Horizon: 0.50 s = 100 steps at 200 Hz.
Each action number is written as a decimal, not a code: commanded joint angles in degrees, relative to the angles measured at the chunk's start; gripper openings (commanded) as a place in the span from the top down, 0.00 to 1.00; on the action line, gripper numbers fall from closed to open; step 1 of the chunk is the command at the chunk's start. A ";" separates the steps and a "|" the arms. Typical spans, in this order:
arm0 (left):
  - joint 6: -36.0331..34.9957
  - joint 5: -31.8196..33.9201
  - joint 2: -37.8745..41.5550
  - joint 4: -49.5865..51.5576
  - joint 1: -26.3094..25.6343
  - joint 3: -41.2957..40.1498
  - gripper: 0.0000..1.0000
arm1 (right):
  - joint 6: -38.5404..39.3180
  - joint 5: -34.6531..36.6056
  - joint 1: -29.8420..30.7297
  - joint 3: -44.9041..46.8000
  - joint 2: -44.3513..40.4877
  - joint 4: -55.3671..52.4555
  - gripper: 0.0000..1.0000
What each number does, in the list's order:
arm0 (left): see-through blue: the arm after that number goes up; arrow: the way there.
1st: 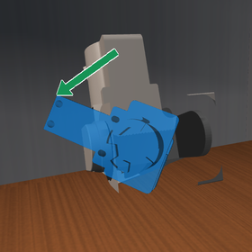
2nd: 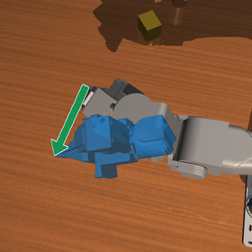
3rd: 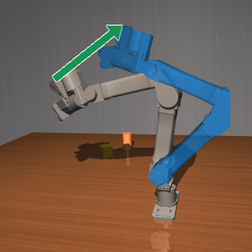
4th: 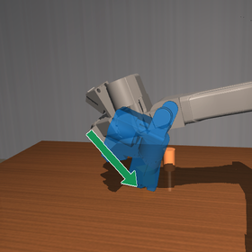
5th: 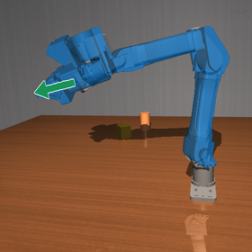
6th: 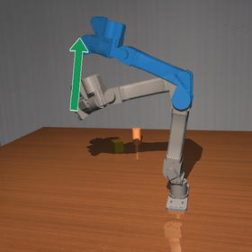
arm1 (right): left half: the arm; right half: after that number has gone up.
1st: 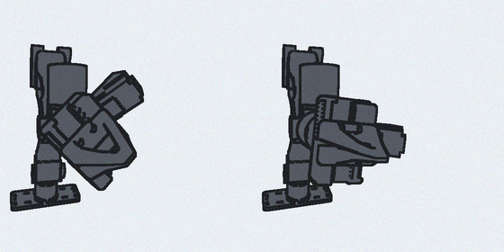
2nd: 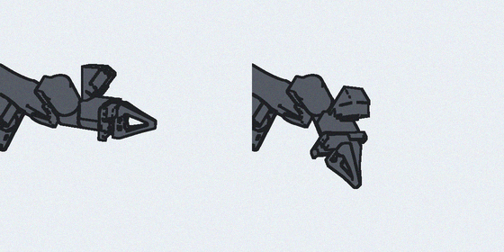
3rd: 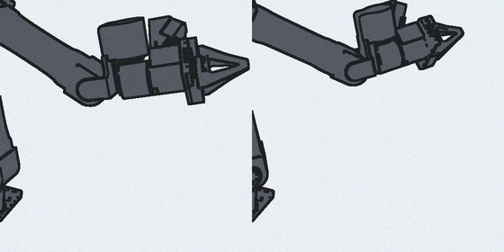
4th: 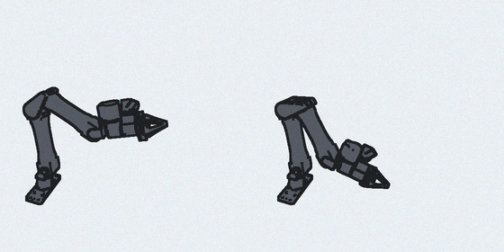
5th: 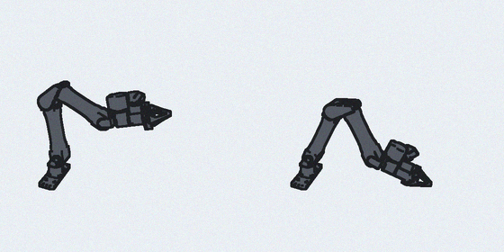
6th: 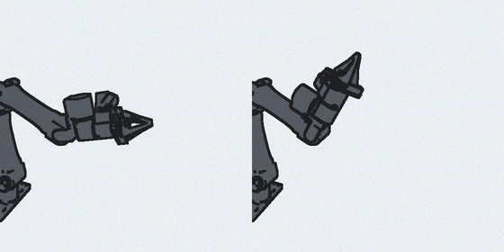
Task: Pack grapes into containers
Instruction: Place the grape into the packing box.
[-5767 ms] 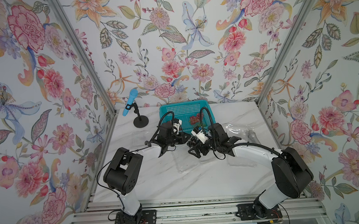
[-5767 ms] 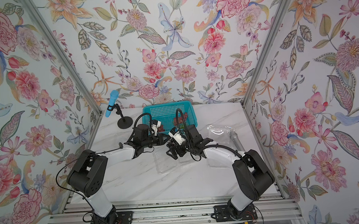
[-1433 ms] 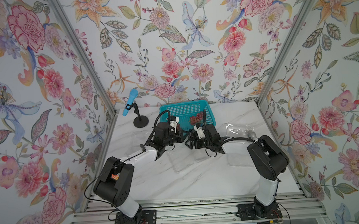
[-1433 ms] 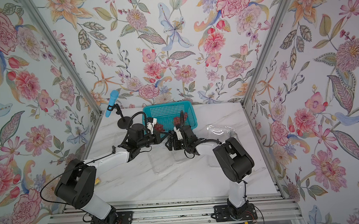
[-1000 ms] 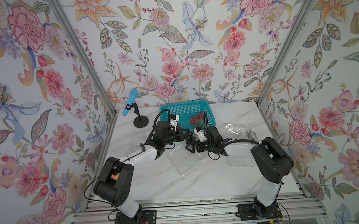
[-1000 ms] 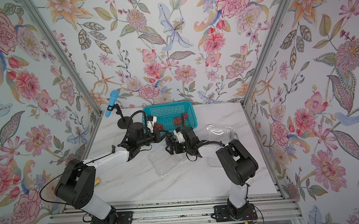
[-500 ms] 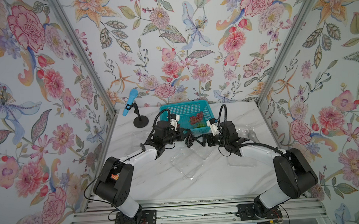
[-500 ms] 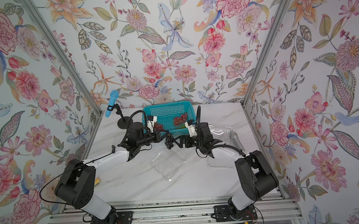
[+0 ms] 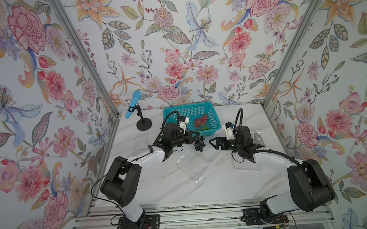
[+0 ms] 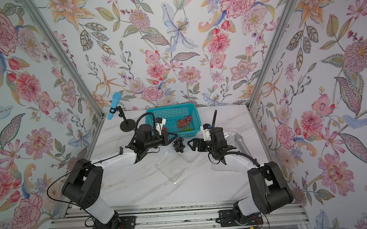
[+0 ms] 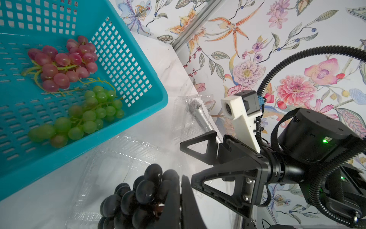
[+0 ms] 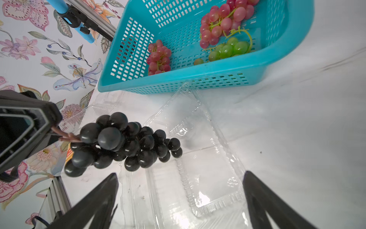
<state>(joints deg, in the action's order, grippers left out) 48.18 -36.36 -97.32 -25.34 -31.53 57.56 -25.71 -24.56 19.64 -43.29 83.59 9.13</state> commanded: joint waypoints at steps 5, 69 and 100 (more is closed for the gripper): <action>1.27 -1.41 -1.79 -2.66 -0.64 1.33 1.00 | 0.22 1.96 0.29 1.19 1.72 -1.13 0.05; 1.36 -1.82 -5.28 -4.38 -1.25 1.92 1.00 | -0.56 2.10 0.94 2.46 4.00 0.63 0.09; 1.18 -2.31 -7.64 -4.74 -1.86 3.55 1.00 | -0.96 2.36 2.29 2.33 5.63 1.33 0.13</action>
<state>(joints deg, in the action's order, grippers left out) 48.88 -37.34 -103.00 -27.79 -32.18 58.72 -25.76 -22.81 20.62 -41.52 87.15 10.15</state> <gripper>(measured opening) 0.055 0.877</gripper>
